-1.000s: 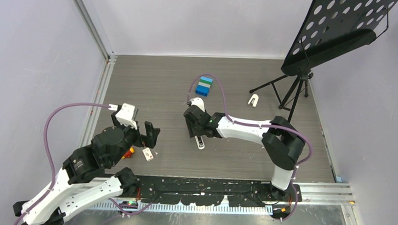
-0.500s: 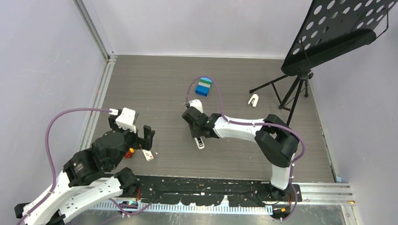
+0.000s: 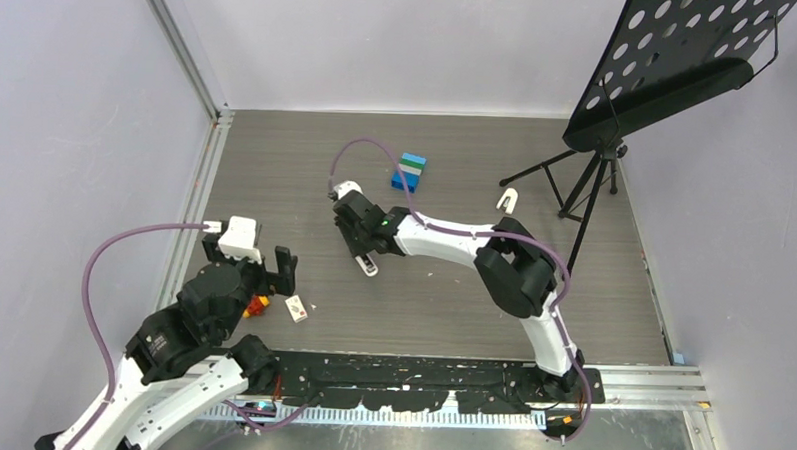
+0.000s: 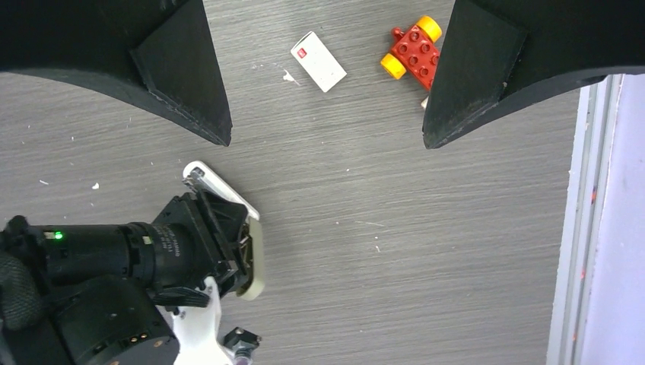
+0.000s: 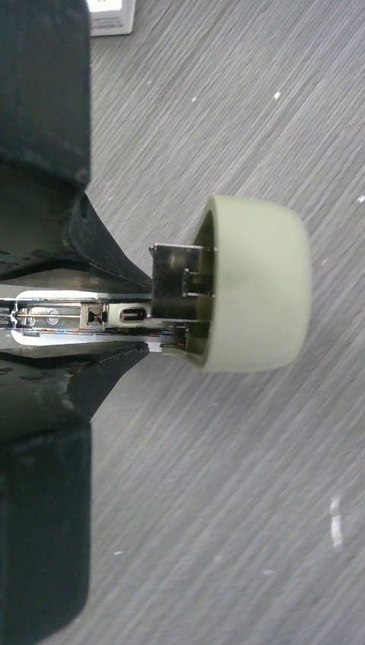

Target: Load the staples into the stapler

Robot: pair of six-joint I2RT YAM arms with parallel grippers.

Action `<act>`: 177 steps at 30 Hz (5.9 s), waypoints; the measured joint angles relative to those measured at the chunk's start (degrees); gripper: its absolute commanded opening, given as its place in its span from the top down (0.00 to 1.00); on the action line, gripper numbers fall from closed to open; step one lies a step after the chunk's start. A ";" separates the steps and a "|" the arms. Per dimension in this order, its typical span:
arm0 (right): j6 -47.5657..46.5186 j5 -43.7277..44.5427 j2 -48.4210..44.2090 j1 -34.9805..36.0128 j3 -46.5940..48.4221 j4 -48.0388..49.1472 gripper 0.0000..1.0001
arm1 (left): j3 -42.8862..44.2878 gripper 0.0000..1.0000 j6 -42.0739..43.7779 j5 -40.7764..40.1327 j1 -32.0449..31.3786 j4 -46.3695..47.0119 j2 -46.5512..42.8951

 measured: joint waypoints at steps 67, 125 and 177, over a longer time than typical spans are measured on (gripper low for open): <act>15.26 37.51 -3.23 -31.54 -8.11 -8.63 0.57 | -0.81 0.00 0.85 15.47 14.62 3.32 1.77; 26.64 23.02 -21.31 3.82 -25.18 -14.49 0.93 | -1.51 0.00 0.33 26.14 16.11 4.87 3.28; 18.16 2.38 -38.64 -9.20 -47.45 2.45 0.44 | -12.24 0.05 -25.68 43.89 11.56 28.57 26.53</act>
